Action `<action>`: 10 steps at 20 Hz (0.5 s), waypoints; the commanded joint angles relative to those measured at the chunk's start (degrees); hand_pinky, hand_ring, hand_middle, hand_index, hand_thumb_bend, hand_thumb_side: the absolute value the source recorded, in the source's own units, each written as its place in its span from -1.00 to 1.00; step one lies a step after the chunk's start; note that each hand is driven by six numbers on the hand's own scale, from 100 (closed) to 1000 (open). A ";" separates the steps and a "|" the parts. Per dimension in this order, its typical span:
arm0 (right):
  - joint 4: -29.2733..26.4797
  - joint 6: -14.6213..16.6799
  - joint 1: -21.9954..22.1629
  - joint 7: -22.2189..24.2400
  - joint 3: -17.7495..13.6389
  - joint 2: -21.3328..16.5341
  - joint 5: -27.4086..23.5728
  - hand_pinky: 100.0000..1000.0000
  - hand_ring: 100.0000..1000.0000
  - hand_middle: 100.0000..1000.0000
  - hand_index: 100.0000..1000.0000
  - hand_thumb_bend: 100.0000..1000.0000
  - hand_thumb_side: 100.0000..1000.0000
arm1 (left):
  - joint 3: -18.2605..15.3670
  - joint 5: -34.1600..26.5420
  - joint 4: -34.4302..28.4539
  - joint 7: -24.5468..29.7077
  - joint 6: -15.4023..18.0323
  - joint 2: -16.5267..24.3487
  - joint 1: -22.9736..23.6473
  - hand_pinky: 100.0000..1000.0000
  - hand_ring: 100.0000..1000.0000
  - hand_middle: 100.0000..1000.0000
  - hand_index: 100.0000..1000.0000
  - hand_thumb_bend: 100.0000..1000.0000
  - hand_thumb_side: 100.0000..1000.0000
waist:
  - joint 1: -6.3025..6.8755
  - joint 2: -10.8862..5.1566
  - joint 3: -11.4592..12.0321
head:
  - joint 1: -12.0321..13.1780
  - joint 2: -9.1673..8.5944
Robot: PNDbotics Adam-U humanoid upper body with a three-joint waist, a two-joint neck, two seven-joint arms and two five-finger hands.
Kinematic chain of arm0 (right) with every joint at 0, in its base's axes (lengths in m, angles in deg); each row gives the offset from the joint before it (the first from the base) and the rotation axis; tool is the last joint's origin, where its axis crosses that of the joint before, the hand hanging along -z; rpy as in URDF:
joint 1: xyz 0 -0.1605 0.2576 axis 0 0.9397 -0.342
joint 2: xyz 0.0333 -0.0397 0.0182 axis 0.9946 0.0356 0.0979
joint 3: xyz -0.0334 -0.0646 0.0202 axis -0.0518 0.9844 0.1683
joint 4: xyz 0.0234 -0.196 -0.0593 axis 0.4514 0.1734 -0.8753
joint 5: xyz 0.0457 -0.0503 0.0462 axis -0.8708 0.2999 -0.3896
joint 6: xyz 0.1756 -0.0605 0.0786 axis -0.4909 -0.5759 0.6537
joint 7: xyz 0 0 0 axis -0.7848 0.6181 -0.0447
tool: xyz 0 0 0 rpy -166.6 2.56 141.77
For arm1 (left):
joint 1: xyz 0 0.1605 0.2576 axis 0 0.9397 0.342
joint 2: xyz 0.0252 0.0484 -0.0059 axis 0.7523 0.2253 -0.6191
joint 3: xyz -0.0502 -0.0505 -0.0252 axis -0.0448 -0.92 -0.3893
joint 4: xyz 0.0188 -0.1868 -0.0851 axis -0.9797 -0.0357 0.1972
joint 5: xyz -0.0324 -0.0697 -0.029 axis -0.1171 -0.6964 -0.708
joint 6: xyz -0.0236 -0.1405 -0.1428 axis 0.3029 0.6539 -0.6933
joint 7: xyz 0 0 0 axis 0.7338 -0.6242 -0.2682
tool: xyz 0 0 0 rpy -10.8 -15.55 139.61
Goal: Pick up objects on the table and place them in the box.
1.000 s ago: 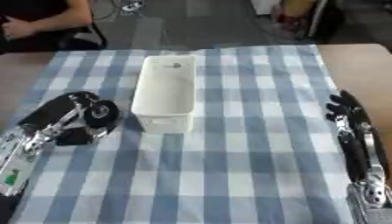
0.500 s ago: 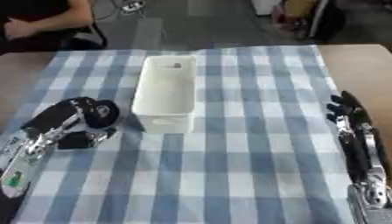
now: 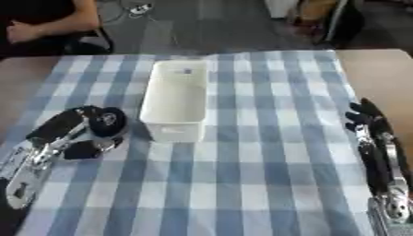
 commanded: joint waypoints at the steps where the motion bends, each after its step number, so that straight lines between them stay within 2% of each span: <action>1: -1.21 -0.01 -0.22 0.01 0.00 -0.61 -0.19 0.69 0.70 0.69 0.92 -1.00 0.40 | -0.66 0.53 -0.25 -0.51 -0.16 0.43 -1.35 0.89 0.58 0.65 0.31 -0.21 0.53 | -0.11 -0.44 -0.03 | 0.18 -0.69; 10: -1.22 0.00 -0.17 0.00 -0.03 -0.60 -0.17 0.69 0.70 0.69 0.92 -1.00 0.41 | -0.98 0.83 -0.19 -0.79 -0.26 0.52 -2.12 0.89 0.58 0.66 0.32 -0.23 0.52 | -0.11 -0.45 -0.07 | 0.24 -0.73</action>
